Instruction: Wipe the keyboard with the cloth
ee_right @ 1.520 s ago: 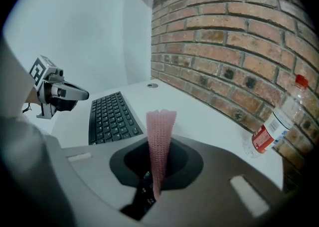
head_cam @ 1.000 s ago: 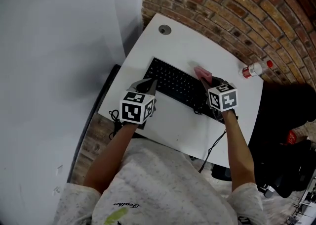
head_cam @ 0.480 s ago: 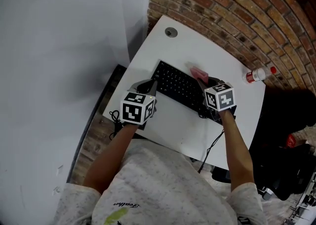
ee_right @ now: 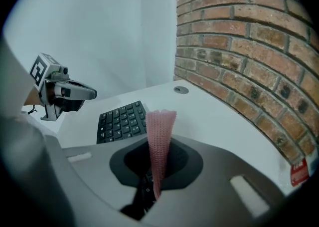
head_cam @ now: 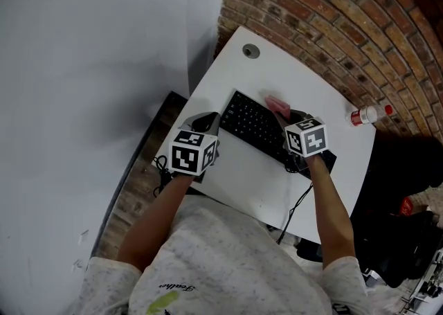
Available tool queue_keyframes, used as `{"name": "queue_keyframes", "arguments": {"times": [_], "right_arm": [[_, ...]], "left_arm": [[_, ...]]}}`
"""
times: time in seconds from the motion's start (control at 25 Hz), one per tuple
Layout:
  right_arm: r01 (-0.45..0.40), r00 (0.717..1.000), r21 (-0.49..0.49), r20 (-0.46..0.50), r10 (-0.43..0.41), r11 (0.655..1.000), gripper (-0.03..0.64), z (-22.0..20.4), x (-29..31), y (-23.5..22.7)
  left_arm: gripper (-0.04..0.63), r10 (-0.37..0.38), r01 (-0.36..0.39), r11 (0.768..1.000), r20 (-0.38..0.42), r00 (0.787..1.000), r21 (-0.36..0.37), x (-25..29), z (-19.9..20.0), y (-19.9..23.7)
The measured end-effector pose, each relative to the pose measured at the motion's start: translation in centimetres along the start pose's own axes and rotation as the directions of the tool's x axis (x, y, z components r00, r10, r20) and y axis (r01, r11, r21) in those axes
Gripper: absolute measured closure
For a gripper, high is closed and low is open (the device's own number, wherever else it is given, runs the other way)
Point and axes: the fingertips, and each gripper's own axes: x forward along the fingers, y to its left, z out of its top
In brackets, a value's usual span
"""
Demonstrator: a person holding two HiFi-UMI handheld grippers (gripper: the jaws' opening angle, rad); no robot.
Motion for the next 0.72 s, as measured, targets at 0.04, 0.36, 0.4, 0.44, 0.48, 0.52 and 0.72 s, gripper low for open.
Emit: {"name": "queue_keyframes", "arguments": {"times": [0.04, 0.36, 0.4, 0.44, 0.48, 0.52, 0.72], "right_arm": [[-0.003, 1.0, -0.003, 0.0, 0.003, 1.0, 0.594, 0.2, 0.2, 0.2], [-0.022, 1.0, -0.029, 0.0, 0.022, 0.999, 0.594, 2.3, 2.2, 1.9], [-0.025, 1.0, -0.034, -0.001, 0.025, 0.999, 0.594, 2.6, 2.5, 2.1], [-0.028, 1.0, -0.039, -0.002, 0.028, 0.999, 0.594, 3.0, 2.8, 2.3], [-0.031, 1.0, -0.044, -0.002, 0.031, 0.999, 0.594, 3.3, 3.0, 2.6], [-0.035, 0.999, -0.049, -0.002, 0.034, 0.998, 0.594, 3.6, 3.3, 2.8], [-0.054, 0.999, -0.074, -0.001, 0.054, 0.996, 0.594, 5.3, 4.6, 4.2]], "left_arm": [[0.597, 0.003, -0.003, 1.0, 0.001, 1.0, -0.002, -0.1, 0.0, 0.3], [0.597, 0.017, -0.017, 1.0, 0.002, 1.0, -0.015, -0.8, 0.1, 2.5], [0.597, 0.019, -0.019, 1.0, 0.002, 1.0, -0.017, -0.9, 0.0, 2.8], [0.597, 0.02, -0.02, 1.0, 0.001, 1.0, -0.02, -1.0, 0.0, 3.1], [0.597, 0.022, -0.022, 0.999, 0.001, 1.0, -0.023, -1.1, 0.0, 3.4], [0.597, 0.023, -0.023, 0.999, 0.001, 1.0, -0.024, -1.2, -0.1, 3.6], [0.597, 0.031, -0.031, 0.999, -0.003, 1.0, -0.027, -2.0, -0.3, 4.7]]}}
